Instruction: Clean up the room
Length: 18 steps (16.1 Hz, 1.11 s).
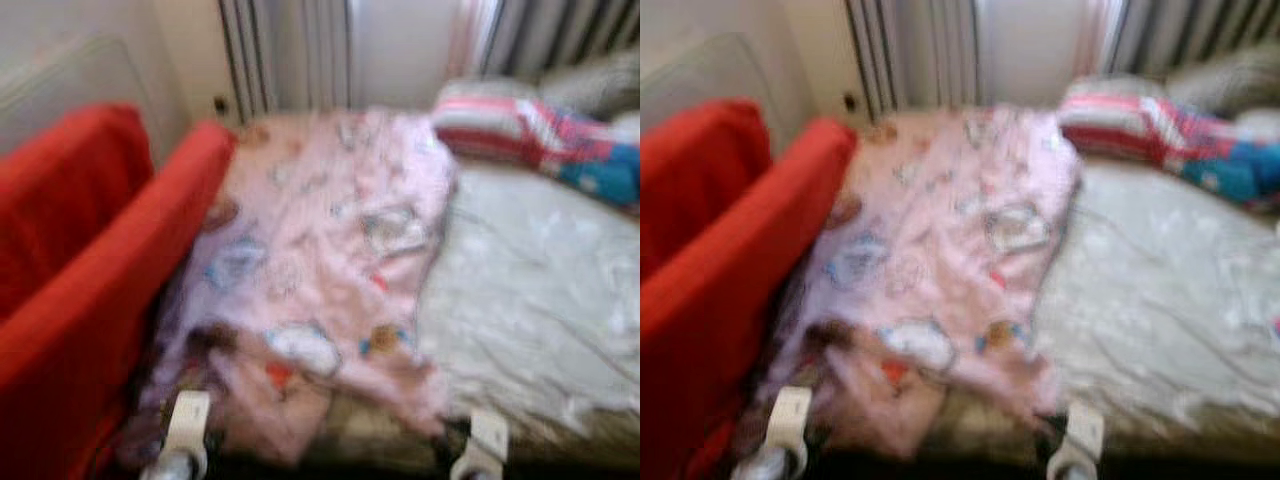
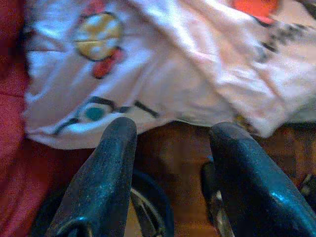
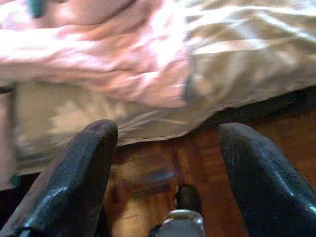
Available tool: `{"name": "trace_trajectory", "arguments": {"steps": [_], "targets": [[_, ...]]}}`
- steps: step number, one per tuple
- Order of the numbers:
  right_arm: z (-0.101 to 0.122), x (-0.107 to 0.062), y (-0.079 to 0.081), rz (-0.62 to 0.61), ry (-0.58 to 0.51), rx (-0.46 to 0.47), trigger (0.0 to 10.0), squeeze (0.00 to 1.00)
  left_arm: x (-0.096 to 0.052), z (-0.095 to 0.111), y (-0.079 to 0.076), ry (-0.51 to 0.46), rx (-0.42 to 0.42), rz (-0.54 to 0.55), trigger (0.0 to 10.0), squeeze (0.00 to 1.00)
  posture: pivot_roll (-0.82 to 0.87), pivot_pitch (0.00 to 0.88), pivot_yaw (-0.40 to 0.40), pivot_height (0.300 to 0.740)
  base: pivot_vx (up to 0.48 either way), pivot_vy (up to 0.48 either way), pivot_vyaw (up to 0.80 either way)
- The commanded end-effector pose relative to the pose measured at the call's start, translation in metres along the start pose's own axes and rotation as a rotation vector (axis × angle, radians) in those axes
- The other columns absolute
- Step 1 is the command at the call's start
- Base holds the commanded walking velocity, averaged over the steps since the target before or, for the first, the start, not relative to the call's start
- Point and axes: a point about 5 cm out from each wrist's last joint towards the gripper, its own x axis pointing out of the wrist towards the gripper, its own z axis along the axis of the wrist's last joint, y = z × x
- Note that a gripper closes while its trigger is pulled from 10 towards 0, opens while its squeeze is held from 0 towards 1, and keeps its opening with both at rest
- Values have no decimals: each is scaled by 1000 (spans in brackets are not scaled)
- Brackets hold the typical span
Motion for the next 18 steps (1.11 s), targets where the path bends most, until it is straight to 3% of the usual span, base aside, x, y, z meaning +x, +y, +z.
{"name": "trace_trajectory", "arguments": {"steps": [1,9,11,15,18], "targets": [[1,-1,-12,-33,-6,-1,10000,0,1,0,-7,-6,1,-22,10000,0,-3,44,45,740,0,0,0],[2,-1,-13,-26,-1,-41,10000,0,-1,-7,-4,25,-32,-6,10000,0,-12,13,27,740,0,0,0],[2,-1,-14,-27,0,-50,10000,0,-1,-7,-7,22,-20,-13,10000,0,-11,8,16,740,0,-135,0],[8,1,-13,7,-7,-122,10000,0,1,-3,-15,11,-83,-4,10000,0,-19,18,-41,740,0,-67,0],[12,1,-18,-16,-20,-94,10000,0,0,-6,-22,13,-66,-19,10000,0,-21,33,-36,740,0,0,0]]}}
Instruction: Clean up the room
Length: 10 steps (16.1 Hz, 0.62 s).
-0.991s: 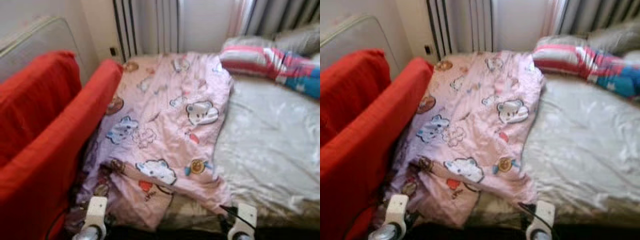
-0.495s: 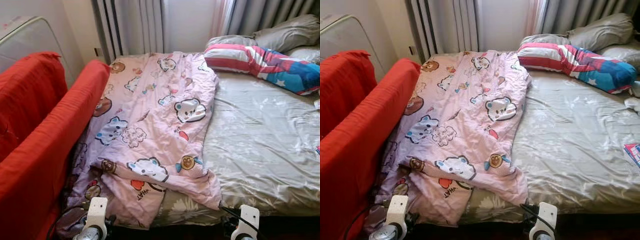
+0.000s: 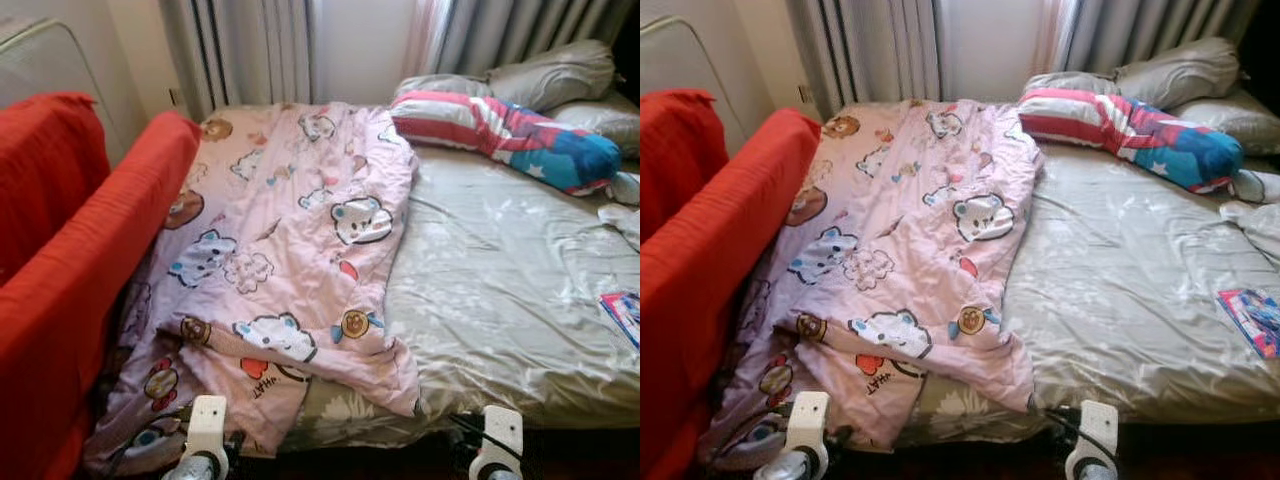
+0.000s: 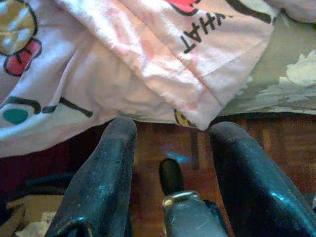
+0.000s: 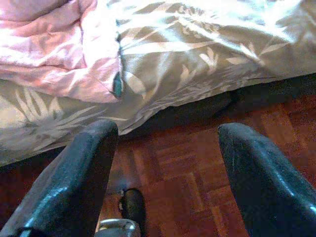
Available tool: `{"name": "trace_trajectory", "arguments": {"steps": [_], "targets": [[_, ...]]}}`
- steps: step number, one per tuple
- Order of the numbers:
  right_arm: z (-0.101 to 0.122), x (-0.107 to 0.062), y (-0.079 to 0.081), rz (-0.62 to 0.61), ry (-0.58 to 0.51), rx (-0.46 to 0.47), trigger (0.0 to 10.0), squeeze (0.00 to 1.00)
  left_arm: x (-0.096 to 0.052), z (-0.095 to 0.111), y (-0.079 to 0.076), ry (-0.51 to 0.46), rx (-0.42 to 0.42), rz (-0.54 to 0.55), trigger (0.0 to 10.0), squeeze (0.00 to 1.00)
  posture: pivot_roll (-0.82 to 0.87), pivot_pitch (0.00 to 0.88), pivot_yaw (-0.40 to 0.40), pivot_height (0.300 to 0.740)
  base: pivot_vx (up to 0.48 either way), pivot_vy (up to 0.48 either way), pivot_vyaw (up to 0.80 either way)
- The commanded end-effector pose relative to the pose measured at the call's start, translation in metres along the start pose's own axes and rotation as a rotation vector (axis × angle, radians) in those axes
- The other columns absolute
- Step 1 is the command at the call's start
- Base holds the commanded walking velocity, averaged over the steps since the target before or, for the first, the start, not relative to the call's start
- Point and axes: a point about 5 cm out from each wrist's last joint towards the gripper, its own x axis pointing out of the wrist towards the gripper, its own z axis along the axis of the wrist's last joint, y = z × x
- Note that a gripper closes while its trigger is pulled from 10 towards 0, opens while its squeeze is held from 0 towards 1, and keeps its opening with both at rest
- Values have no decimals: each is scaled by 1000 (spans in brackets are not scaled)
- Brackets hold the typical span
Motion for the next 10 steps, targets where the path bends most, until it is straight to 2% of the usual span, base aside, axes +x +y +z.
{"name": "trace_trajectory", "arguments": {"steps": [1,4,10], "targets": [[-2,0,3,2,6,17,10000,0,-2,-5,5,12,8,17,10000,0,-21,41,-28,740,0,0,0],[-6,-1,8,12,17,19,10000,0,-4,-8,11,22,8,33,10000,0,-17,49,-17,740,0,0,0],[-8,-2,0,-27,24,44,10000,0,-2,-3,11,13,35,6,10000,0,-21,38,-6,740,0,0,0]]}}
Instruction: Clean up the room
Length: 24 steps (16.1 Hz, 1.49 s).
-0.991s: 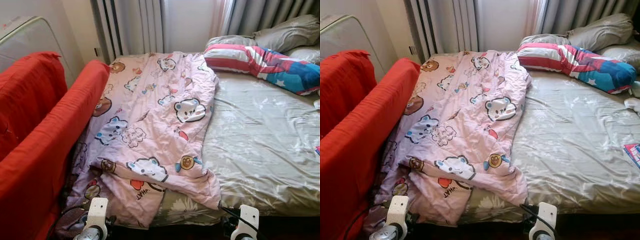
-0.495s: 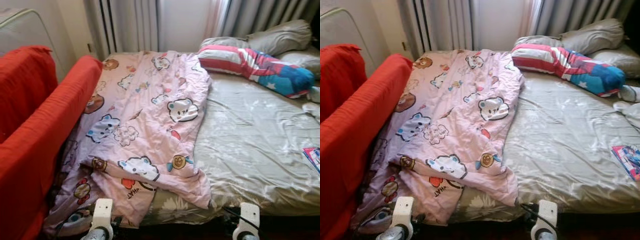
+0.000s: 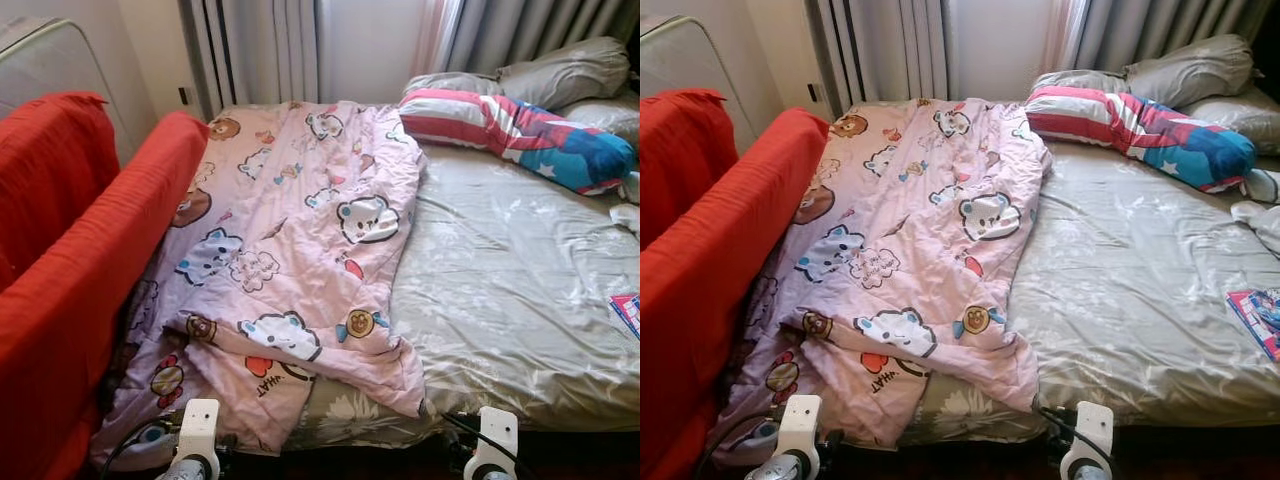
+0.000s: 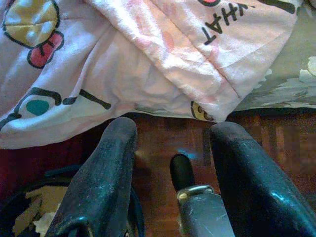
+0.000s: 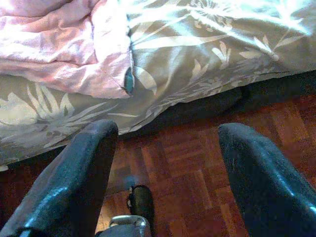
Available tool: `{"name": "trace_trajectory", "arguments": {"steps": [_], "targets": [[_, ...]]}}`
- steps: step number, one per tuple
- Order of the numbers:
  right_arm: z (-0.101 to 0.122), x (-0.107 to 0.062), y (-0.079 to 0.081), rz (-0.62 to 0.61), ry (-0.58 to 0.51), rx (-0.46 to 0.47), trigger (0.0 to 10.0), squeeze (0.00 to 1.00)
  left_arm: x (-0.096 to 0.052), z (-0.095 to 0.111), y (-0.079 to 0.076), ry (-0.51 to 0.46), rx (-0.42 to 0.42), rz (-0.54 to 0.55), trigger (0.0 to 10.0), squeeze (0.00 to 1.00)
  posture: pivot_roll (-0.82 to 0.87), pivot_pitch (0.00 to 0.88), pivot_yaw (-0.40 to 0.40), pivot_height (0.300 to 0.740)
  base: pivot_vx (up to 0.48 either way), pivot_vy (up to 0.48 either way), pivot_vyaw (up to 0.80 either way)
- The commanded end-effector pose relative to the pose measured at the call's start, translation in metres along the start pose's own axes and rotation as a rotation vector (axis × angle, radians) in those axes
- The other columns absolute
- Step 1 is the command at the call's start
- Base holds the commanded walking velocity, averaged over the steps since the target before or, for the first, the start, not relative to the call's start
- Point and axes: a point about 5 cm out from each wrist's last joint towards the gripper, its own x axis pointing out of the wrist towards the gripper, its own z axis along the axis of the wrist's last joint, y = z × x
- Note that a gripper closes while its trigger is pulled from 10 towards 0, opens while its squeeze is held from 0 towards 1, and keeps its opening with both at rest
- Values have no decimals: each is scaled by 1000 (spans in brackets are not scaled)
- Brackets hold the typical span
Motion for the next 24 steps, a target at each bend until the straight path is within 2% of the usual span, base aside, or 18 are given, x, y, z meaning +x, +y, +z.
{"name": "trace_trajectory", "arguments": {"steps": [1,8,10,24], "targets": [[-5,-1,-4,-22,17,17,10000,0,0,0,2,4,16,-8,10000,0,-21,30,-2,740,247,0,0],[-4,-1,-1,-12,22,-19,10000,0,0,0,4,1,23,-7,10000,0,-14,25,1,740,271,0,0],[-4,-1,1,-7,21,-3,10000,0,0,1,4,0,27,-11,10000,0,-17,26,3,740,277,0,0],[0,1,5,5,16,-2,10000,0,-1,-3,2,11,46,-28,10000,0,-30,51,17,740,0,0,0]]}}
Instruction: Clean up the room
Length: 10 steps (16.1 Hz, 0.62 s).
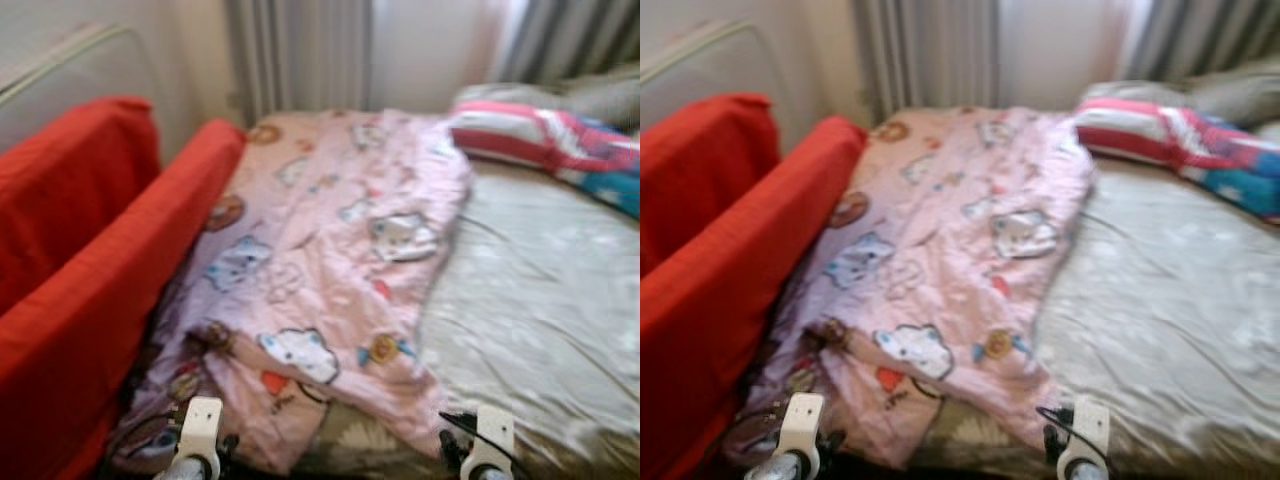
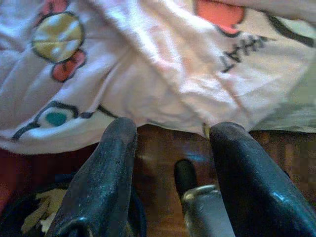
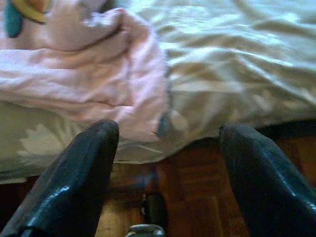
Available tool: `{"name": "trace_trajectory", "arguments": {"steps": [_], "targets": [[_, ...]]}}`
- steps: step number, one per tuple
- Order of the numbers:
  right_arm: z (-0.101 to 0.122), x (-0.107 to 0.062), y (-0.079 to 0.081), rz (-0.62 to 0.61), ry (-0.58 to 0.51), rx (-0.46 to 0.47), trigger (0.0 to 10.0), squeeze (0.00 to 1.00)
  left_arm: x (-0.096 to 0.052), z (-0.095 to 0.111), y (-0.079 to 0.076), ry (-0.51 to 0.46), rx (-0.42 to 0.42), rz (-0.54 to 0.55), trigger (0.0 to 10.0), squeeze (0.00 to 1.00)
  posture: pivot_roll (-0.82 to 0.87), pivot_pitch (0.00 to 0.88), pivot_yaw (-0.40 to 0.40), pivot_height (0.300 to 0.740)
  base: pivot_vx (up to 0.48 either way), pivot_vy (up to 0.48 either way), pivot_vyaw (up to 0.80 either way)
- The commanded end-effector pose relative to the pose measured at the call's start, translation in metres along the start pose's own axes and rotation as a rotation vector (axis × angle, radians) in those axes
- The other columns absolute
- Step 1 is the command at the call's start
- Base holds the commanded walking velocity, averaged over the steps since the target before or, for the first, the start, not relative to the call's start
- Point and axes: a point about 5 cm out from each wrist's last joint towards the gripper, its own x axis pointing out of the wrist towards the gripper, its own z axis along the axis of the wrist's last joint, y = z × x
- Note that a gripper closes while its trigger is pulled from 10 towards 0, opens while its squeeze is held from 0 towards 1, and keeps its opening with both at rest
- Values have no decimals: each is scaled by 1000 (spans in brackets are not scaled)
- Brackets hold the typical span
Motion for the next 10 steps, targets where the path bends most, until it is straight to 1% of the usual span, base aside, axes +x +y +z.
{"name": "trace_trajectory", "arguments": {"steps": [1,3,10], "targets": [[0,0,0,-6,1,9,10000,0,-1,-5,2,17,13,-3,10000,0,-31,55,16,740,0,0,0],[-1,0,-1,-10,2,10,10000,0,-2,-6,2,21,27,4,10000,0,-32,59,17,740,0,0,0],[-5,-1,-1,-11,12,9,10000,0,-2,-8,1,31,25,1,10000,0,-33,71,15,740,0,0,0]]}}
